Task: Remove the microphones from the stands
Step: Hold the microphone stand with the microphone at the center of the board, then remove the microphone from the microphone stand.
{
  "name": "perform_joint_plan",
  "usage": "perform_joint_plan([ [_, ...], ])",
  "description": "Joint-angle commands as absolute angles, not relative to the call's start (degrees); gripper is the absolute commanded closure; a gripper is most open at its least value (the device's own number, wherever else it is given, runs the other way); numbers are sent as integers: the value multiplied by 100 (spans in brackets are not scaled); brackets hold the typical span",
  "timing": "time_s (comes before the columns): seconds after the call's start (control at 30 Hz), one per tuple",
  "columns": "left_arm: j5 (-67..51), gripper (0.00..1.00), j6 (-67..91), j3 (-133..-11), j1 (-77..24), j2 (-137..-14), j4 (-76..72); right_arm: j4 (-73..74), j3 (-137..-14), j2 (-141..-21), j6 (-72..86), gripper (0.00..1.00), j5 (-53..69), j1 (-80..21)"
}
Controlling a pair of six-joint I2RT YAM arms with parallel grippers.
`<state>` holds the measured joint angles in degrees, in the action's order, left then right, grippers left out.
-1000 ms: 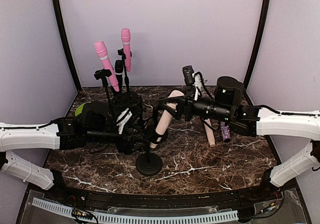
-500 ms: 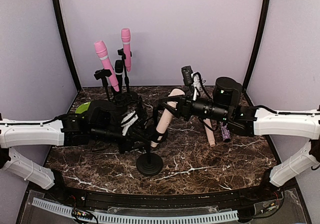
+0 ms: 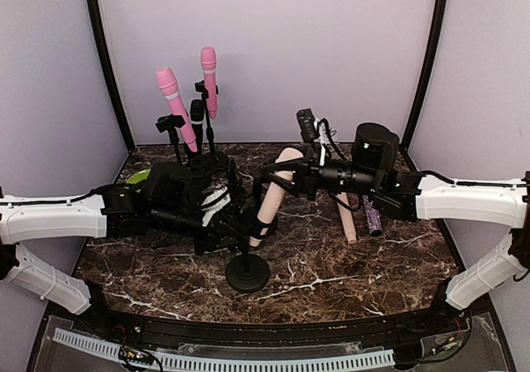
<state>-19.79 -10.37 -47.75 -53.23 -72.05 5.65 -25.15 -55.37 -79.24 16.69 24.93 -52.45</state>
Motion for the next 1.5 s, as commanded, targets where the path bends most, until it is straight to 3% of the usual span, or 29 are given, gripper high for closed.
perform_joint_plan([
  [0.0,-2104,100,-1247,-4651,-5314,-7158,460,-2519,-5822,-7757,1979,87,1874,-5278],
  [0.13,-1840,100,-1194,-4435,-5313,-7058,293,-1821,-6002,-7600,2534,88,326,-5282],
  [0.27,-1810,100,-1140,-4381,-5309,-7132,195,-1307,-6216,-7659,3234,88,-376,-5282],
  [0.47,-1869,100,-1131,-4446,-5311,-7270,241,-1299,-6299,-7702,2807,87,101,-5282],
  [0.67,-1960,100,-1099,-4457,-5310,-7282,236,-1902,-6207,-7402,1904,84,2250,-5258],
  [0.77,-2039,100,-1112,-4488,-5314,-7330,252,-2195,-6061,-7203,1879,85,2753,-5183],
  [0.97,-2006,100,-1133,-4487,-5313,-7333,259,-2097,-6064,-7093,2243,84,2178,-5003],
  [1.23,-1702,100,-1179,-4582,-5375,-7480,397,-526,-7020,-7770,2956,85,483,-5001],
  [1.47,-1753,100,-1259,-4605,-5471,-7620,462,-807,-6969,-7781,2716,83,912,-5001],
])
